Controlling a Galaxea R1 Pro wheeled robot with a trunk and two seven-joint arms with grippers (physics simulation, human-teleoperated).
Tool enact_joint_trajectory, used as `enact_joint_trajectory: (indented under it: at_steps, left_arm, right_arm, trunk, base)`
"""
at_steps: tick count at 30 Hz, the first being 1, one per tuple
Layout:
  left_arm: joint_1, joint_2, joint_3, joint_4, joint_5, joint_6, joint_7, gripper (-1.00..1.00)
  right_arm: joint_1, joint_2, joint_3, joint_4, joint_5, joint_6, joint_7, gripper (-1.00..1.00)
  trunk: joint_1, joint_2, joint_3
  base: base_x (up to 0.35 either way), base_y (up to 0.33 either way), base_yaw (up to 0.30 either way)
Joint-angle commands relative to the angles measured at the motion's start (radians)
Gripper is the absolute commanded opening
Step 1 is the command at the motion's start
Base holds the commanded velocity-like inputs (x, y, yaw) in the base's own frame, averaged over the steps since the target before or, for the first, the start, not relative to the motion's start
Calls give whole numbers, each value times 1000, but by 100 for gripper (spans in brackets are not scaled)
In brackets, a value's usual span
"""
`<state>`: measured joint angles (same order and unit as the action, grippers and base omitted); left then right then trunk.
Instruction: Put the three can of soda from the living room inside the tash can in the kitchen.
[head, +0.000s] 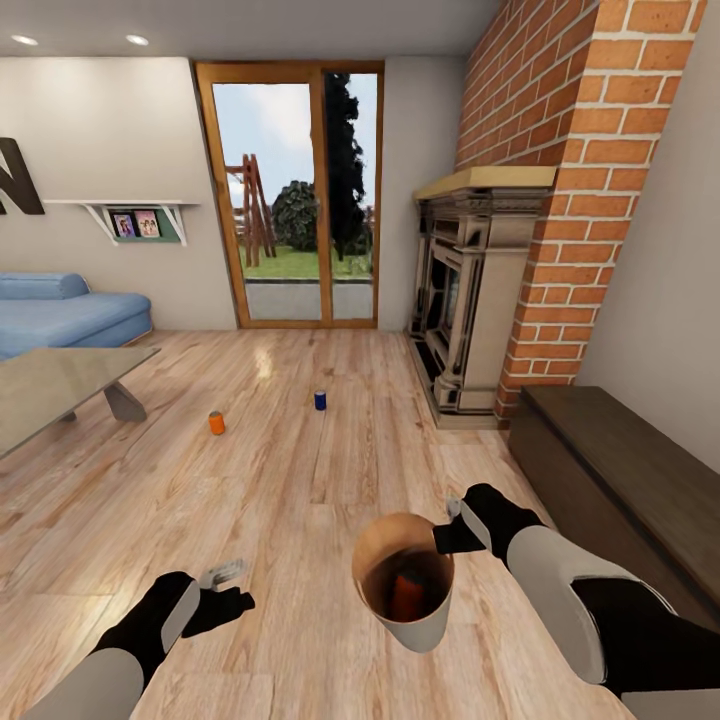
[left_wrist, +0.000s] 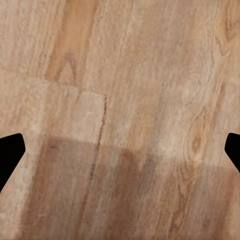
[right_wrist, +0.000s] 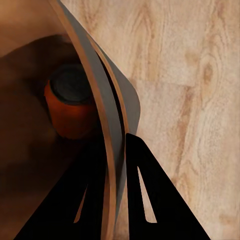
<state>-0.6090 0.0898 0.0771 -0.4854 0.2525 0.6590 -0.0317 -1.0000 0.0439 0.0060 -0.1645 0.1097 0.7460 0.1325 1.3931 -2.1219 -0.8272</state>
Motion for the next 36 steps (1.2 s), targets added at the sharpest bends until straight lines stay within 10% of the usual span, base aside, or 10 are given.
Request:
enact_joint_trajectory:
  at_steps: [1, 36]
  left_arm:
    - [0, -1, -1, 1, 0, -1, 1, 100]
    - [0, -1, -2, 5, -1, -25, 1, 100]
  right_arm:
    - [5, 0, -9, -1, -14, 0, 4, -100]
    - [70, -16, -10, -32, -10, -42, 1, -100]
  trunk:
    - [0, 0, 0]
    - [0, 0, 0]
  base:
    - [0, 0, 0]
    - [76, 33, 0]
